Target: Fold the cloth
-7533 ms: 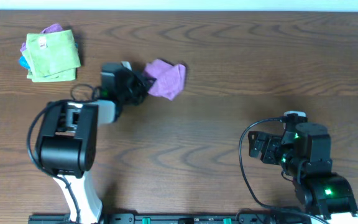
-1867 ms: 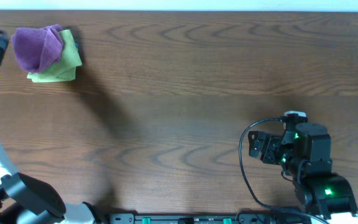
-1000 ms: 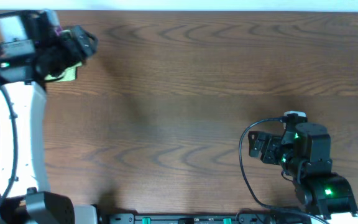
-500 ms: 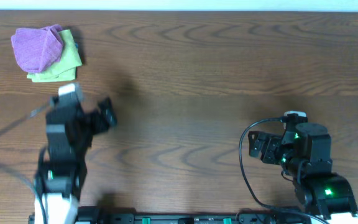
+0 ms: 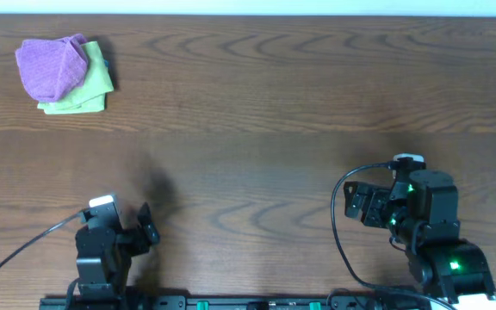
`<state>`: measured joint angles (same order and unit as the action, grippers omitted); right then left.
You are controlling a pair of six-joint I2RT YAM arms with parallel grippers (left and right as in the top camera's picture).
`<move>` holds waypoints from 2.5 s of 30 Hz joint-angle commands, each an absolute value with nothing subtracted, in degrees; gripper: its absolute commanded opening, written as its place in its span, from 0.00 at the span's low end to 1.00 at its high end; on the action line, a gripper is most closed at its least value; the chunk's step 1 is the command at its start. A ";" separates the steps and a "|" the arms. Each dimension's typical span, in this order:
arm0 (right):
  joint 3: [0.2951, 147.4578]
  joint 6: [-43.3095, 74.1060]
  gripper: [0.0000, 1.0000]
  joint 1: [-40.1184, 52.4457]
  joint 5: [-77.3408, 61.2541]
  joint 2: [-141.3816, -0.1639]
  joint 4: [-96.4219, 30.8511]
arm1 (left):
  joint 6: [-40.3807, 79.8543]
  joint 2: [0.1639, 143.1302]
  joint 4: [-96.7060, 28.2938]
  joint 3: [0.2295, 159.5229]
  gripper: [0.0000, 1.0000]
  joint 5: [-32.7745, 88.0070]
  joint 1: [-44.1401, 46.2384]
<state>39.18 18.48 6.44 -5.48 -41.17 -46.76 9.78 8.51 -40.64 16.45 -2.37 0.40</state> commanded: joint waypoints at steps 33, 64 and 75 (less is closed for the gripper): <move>39.24 19.07 0.99 5.91 -4.91 -40.88 -46.72 | -3.46 0.21 -51.75 13.69 0.95 -4.03 0.36; 9.41 -4.84 0.99 1.80 -3.16 -5.67 -39.64 | -3.46 0.21 -51.75 13.69 0.95 -4.03 0.36; 9.15 -7.99 0.99 1.13 -1.23 -0.27 -42.09 | -3.46 0.21 -51.75 13.69 0.96 -4.03 0.36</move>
